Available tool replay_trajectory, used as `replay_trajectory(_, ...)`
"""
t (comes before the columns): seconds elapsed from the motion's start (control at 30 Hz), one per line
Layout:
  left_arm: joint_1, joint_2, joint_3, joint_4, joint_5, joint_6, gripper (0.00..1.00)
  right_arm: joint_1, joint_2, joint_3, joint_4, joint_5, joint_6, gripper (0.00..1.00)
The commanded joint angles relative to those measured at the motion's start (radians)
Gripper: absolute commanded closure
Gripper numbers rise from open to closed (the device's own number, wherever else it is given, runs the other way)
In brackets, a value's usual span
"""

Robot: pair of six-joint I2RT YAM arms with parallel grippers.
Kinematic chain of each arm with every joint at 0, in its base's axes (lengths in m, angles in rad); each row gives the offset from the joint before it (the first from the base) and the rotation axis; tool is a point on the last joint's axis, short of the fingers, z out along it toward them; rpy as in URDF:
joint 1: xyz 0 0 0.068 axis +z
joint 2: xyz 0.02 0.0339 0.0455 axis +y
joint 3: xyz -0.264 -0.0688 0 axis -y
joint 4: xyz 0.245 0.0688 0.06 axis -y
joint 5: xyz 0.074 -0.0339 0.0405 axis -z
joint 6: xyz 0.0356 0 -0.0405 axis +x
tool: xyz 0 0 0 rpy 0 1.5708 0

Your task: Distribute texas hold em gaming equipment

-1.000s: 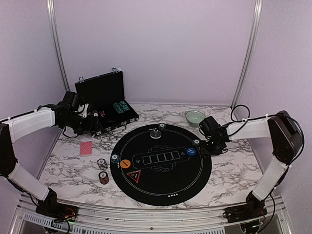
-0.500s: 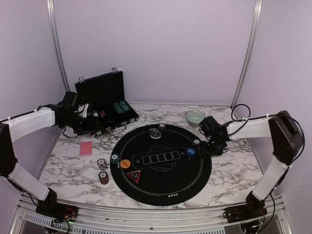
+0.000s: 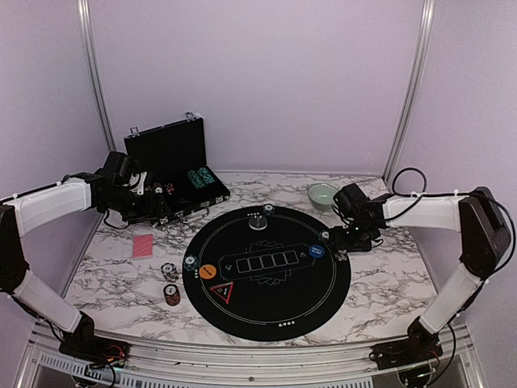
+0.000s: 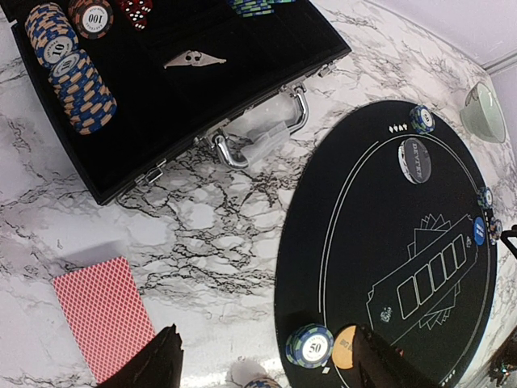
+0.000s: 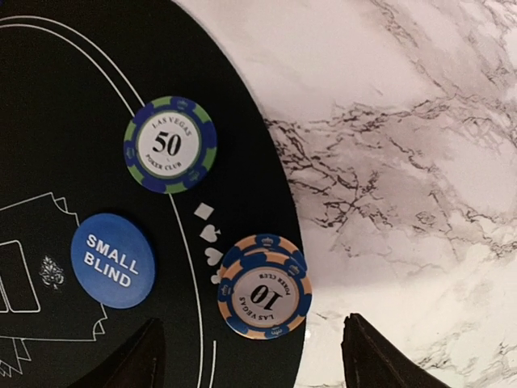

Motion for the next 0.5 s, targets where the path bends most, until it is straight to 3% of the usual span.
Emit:
replay_trajectory(0.0,0.006,0.012,-0.009,0.017,0.012,-0.006,0.27,0.013,-0.05,0.055,-0.033,0.006,-0.012,0.26)
replay_trajectory(0.47,-0.019,-0.056,-0.071,-0.046,-0.037,-0.044,0.27,0.115,-0.016,0.209,-0.005,0.001,-0.078,0.25)
